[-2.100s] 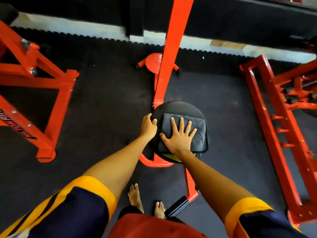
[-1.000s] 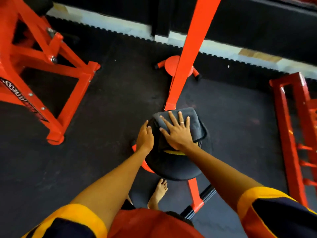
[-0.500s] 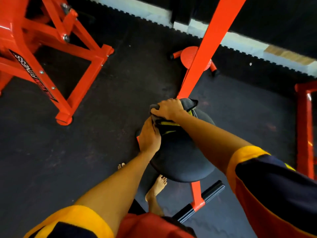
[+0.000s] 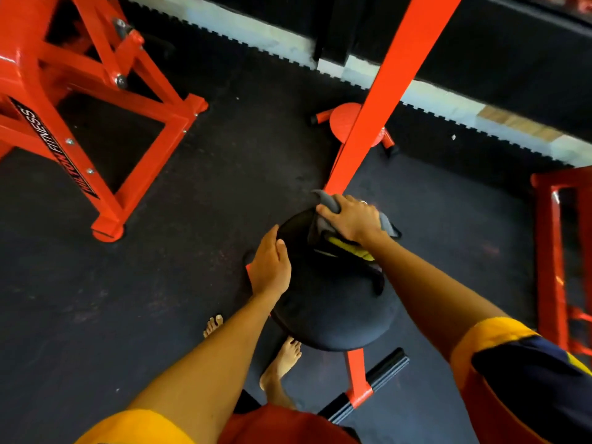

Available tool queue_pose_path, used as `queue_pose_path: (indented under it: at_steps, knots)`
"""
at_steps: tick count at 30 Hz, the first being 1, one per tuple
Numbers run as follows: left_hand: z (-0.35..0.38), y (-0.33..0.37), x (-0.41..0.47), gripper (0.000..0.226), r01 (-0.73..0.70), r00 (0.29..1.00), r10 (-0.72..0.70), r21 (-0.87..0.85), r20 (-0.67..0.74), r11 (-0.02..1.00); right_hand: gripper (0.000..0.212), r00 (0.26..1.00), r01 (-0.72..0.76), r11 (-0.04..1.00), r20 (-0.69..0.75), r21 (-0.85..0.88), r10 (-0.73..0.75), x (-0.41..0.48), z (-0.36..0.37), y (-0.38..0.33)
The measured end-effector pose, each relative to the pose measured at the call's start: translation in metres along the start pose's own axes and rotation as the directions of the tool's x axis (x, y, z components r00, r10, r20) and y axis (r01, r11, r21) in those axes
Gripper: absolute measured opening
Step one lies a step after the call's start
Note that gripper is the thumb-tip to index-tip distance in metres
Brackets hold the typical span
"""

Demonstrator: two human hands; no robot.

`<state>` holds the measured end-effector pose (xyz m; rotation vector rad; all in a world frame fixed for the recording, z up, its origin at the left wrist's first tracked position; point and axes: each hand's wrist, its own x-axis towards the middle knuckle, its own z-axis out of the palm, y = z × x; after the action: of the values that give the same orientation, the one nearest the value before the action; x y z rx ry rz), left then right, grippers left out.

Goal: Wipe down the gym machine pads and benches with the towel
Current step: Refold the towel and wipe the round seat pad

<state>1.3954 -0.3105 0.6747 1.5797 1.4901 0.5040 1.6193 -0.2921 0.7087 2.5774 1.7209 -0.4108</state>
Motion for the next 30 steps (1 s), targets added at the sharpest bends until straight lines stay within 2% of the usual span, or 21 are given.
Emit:
queue_pose_path:
  at_steps: [2, 4, 6, 8, 10, 12, 14, 17, 20, 23, 25, 28, 30]
  knots:
    - [0.0, 0.0, 0.002, 0.046, 0.001, 1.0, -0.001, 0.03, -0.003, 1.0, 0.068, 0.993, -0.1, 0.995, 0.063, 0.003, 0.1, 0.007, -0.005, -0.008]
    - [-0.001, 0.003, 0.001, 0.045, -0.016, 0.999, 0.017, 0.048, -0.034, 0.999, 0.07, 0.994, -0.068, 0.995, 0.075, -0.069, 0.073, 0.01, -0.001, -0.037]
    - [0.0, 0.005, -0.002, 0.042, -0.029, 0.998, 0.032, 0.042, -0.06, 0.999, 0.069, 0.996, 0.076, 0.987, 0.064, -0.14, -0.067, 0.012, 0.005, -0.07]
    - [0.001, 0.002, -0.005, 0.041, -0.038, 0.996, 0.042, 0.045, -0.076, 0.998, 0.066, 0.958, 0.28, 0.946, 0.109, -0.166, -0.265, 0.01, 0.007, -0.089]
    - [0.004, -0.003, -0.007, 0.042, -0.015, 0.997, 0.018, 0.04, -0.077, 0.999, 0.063, 0.926, 0.371, 0.919, 0.126, -0.137, -0.355, 0.011, 0.004, -0.082]
    - [0.007, -0.004, -0.009, 0.044, 0.0, 0.996, 0.004, 0.044, -0.091, 0.999, 0.059, 0.955, 0.295, 0.953, 0.062, -0.073, -0.291, 0.012, -0.001, -0.057]
    - [0.007, -0.004, -0.011, 0.045, 0.001, 0.995, 0.004, 0.055, -0.096, 0.998, 0.062, 0.994, 0.113, 0.994, 0.008, -0.004, -0.113, 0.014, -0.004, -0.027]
    - [0.002, 0.002, -0.013, 0.046, 0.017, 0.997, -0.015, 0.036, -0.07, 0.999, 0.068, 0.99, -0.131, 0.988, 0.069, 0.083, 0.126, 0.014, -0.007, -0.006]
    - [-0.001, 0.005, -0.013, 0.046, 0.034, 0.999, -0.034, 0.007, -0.034, 0.999, 0.07, 0.98, -0.19, 0.981, 0.063, 0.045, 0.187, 0.017, -0.006, -0.027]
    - [-0.008, 0.004, -0.001, 0.043, 0.085, 0.996, -0.085, 0.0, -0.012, 0.996, 0.069, 0.996, -0.09, 0.995, 0.012, -0.047, 0.091, 0.009, 0.003, -0.053]
    - [-0.013, 0.004, 0.012, 0.04, 0.099, 0.995, -0.099, 0.009, 0.012, 0.995, 0.067, 0.999, 0.021, 0.999, -0.036, -0.036, -0.022, -0.007, 0.016, -0.055]
    - [-0.013, 0.012, 0.034, 0.038, 0.02, 0.997, -0.025, 0.077, 0.075, 0.997, 0.07, 0.977, 0.171, 0.985, -0.135, 0.034, -0.165, -0.05, 0.033, -0.042]
    - [-0.008, 0.017, 0.046, 0.038, -0.029, 0.993, 0.017, 0.102, 0.115, 0.994, 0.074, 0.968, 0.207, 0.978, -0.15, 0.014, -0.203, -0.083, 0.041, -0.029]
